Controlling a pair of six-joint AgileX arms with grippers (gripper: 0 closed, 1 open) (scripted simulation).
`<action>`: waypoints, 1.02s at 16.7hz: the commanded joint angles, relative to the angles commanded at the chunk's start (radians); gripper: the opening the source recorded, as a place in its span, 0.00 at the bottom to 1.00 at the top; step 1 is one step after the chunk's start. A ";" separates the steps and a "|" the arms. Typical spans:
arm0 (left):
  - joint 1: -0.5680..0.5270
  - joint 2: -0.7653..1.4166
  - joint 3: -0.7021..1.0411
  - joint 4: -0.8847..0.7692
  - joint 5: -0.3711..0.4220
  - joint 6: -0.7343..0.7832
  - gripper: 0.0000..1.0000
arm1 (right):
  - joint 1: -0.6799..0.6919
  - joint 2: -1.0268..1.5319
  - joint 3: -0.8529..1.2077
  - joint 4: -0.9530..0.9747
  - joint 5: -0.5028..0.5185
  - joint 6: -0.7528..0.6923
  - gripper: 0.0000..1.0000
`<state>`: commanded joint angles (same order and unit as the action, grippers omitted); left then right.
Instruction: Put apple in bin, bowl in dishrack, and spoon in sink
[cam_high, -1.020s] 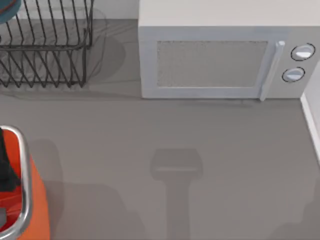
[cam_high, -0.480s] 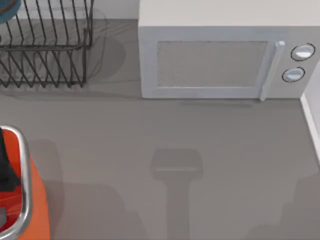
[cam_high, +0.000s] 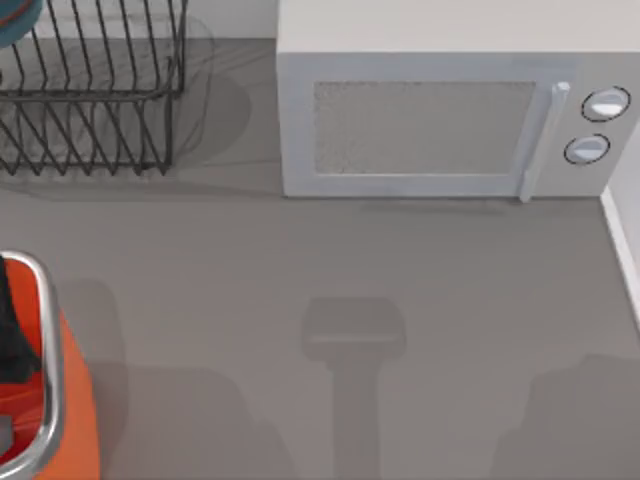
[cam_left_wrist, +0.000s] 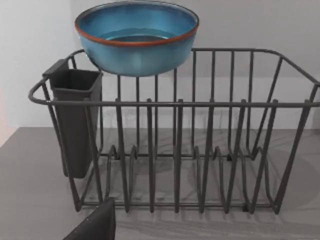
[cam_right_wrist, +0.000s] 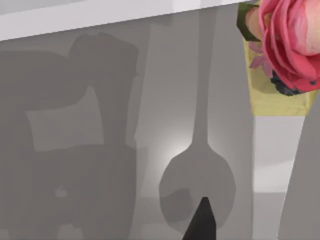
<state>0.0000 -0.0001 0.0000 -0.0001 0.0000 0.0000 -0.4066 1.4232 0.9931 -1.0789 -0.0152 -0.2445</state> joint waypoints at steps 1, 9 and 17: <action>0.000 0.000 0.000 0.000 0.000 0.000 1.00 | 0.000 0.000 0.000 0.000 0.000 0.000 0.00; 0.000 0.000 0.000 0.000 0.000 0.000 1.00 | 0.031 0.189 0.219 -0.087 0.005 0.033 0.00; 0.000 0.000 0.000 0.000 0.000 0.000 1.00 | 0.129 0.742 1.009 -0.358 0.023 0.133 0.00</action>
<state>0.0000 -0.0001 0.0000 -0.0001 0.0000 0.0000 -0.2774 2.1654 2.0022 -1.4369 0.0073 -0.1110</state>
